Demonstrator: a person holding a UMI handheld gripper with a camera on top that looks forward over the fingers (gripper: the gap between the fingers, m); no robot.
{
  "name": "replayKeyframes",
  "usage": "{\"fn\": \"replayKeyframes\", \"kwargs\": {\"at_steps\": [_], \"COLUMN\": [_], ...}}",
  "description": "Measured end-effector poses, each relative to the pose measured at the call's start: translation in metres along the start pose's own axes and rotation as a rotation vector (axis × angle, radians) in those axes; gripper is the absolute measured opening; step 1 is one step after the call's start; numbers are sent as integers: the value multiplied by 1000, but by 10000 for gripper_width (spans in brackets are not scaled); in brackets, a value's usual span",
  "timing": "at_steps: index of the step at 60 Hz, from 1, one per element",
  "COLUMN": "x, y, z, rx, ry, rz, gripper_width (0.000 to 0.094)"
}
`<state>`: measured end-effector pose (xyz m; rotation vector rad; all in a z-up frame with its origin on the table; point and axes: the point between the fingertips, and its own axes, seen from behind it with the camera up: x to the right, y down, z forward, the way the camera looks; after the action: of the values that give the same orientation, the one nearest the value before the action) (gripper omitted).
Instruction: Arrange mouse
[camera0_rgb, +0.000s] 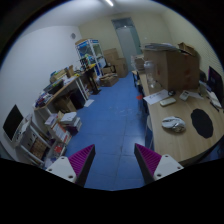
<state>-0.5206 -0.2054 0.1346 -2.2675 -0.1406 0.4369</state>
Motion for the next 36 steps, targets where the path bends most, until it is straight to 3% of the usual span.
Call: {"fn": "replayKeyframes", "kwargs": {"at_steps": [13,29,36], "x": [52,211,272], "y": [4,25,21], "z": [-5,7,39], "rx": [-3,-57,-78], "ry": [80,246,263], "rz": [-1,-81,-101], "gripper_width": [820,829,826]}}
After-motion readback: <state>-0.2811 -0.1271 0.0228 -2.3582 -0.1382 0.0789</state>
